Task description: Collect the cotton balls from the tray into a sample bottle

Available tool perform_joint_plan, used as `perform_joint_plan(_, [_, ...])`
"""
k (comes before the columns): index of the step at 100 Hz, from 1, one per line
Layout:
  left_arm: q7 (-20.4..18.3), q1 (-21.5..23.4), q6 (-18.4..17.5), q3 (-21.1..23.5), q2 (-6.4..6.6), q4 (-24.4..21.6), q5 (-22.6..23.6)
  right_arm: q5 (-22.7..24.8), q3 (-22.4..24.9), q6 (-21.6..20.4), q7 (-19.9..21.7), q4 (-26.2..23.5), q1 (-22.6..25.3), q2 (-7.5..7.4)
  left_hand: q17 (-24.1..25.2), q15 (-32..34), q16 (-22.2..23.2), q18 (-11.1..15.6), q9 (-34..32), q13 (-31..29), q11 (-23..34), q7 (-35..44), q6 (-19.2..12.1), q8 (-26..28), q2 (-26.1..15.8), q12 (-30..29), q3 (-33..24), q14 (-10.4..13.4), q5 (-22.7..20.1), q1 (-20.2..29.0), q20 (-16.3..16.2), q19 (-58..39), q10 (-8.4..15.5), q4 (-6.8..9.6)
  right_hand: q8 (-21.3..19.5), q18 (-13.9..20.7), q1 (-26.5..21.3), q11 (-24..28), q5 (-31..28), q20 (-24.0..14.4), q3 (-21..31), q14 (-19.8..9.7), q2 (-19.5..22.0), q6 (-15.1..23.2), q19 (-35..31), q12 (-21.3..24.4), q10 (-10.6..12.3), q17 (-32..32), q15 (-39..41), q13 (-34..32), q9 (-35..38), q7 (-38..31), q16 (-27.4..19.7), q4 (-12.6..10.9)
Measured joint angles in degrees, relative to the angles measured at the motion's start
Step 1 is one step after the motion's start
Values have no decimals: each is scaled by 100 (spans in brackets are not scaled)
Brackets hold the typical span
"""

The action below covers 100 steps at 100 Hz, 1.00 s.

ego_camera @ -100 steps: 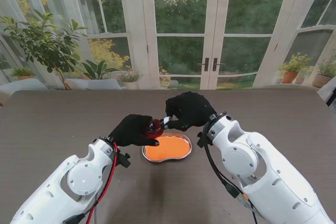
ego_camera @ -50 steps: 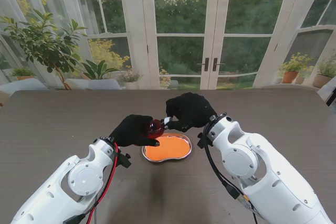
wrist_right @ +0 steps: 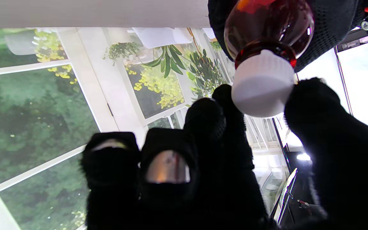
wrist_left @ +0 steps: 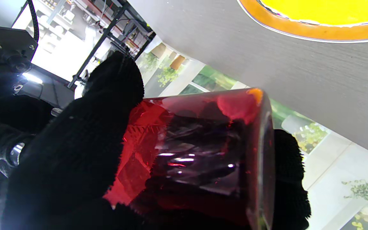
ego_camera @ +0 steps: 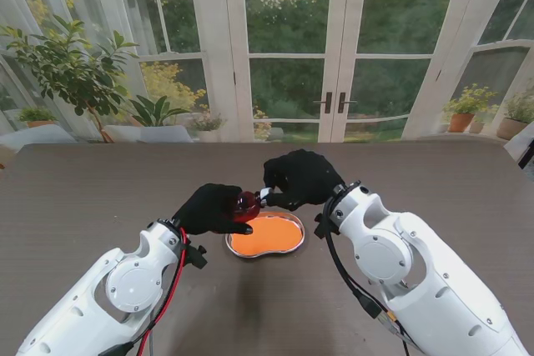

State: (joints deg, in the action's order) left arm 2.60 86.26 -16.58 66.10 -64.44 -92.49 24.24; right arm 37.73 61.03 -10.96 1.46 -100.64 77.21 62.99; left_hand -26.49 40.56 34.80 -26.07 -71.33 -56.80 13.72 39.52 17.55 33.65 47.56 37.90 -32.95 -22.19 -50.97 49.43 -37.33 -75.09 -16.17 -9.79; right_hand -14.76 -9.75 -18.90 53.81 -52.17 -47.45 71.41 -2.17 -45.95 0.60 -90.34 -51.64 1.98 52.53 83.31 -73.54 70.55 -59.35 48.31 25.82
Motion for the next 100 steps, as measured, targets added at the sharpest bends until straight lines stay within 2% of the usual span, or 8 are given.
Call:
perform_joint_plan(22, [2,24,23,4,1,-20,-26,-124,5,23,85,1,11,-5,-1,1,-2,0,1,0,1,0,0,0,0,-2,0,0,0,0,0,0,-1,0,-160,-3,120,2,9,-1,-1,72,403,-95,0,0,-72,-64,8,0,0,-2,0,0])
perform_joint_plan(34, [0,21,31,-14,4,-15,-45,-184,-1,24,129,15,3,-15,-1,1,-3,-1,2,0,1,0,0,0,0,-2,0,0,0,0,0,0,-1,0,-295,-5,229,65,9,-3,-1,99,548,-122,-1,3,-101,-74,10,0,0,-30,0,-166])
perform_joint_plan(60, [-15,3,38,-33,6,-5,-61,-237,-3,45,153,25,3,-18,-1,2,-5,-2,2,0,1,0,0,0,0,-3,0,0,0,0,0,1,-2,0,-426,-18,383,98,-12,-7,-1,136,821,-123,-6,6,-120,-80,57,0,0,-32,0,-285])
perform_joint_plan(86, [-26,7,64,-40,6,-4,-68,-324,-4,32,118,66,21,-13,-1,2,-8,-2,4,0,1,0,0,0,0,-3,0,0,0,0,0,1,-3,0,-476,-57,385,114,-22,-15,-1,146,822,-123,-14,8,-130,-106,58,0,1,-32,0,-287])
perform_joint_plan(100, [-26,27,75,-39,6,-14,-68,-313,3,-110,68,100,31,-13,-1,2,-9,-2,13,0,1,0,-5,0,0,-18,0,0,0,1,0,1,-2,0,-484,-58,370,116,-23,-17,-11,146,757,-123,-14,29,-131,-135,58,0,1,-32,0,-287])
